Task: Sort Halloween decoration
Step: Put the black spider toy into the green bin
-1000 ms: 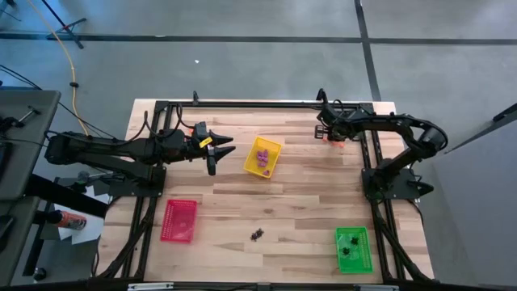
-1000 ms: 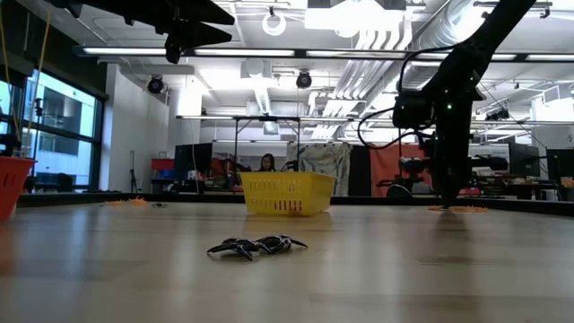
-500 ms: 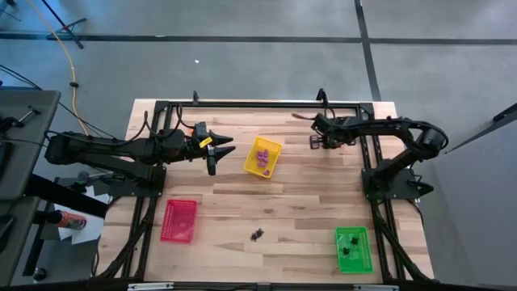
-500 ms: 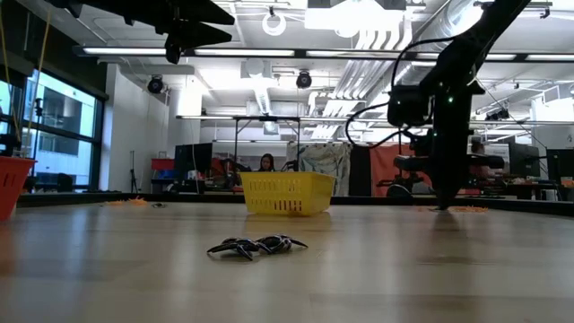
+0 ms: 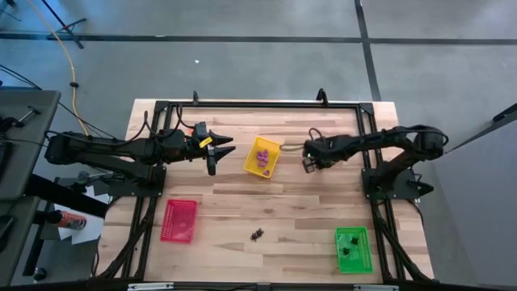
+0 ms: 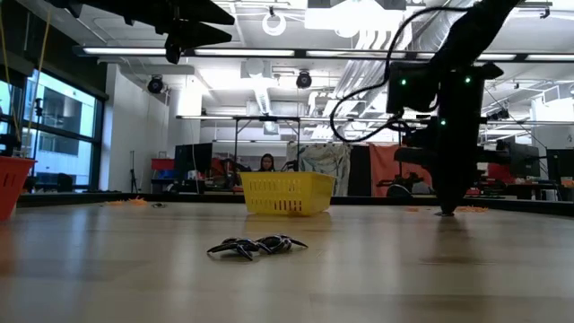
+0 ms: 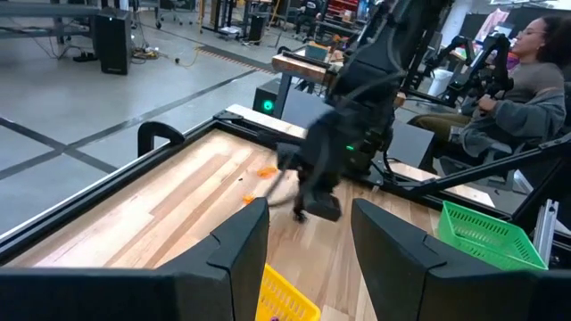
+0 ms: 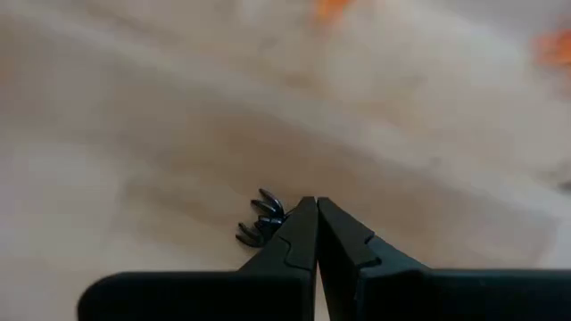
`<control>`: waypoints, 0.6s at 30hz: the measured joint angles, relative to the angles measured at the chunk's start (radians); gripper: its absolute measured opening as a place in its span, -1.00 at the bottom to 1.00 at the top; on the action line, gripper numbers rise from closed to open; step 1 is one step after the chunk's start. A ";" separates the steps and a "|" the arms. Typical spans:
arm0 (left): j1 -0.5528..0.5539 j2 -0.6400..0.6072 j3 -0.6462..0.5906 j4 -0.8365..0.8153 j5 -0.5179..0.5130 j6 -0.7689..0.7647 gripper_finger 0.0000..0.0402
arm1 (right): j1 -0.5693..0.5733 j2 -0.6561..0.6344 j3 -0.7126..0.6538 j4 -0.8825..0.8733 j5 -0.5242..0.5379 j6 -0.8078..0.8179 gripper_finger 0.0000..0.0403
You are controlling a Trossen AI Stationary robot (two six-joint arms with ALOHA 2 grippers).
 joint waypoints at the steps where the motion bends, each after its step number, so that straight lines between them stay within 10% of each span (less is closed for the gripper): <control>1: 0.000 0.000 0.000 0.000 0.000 0.000 -0.24 | 0.028 0.000 0.000 0.010 0.000 0.022 -1.00; 18: 0.000 0.000 0.000 -0.001 0.000 0.003 -0.24 | 0.321 -0.064 0.053 0.074 -0.015 0.192 -1.00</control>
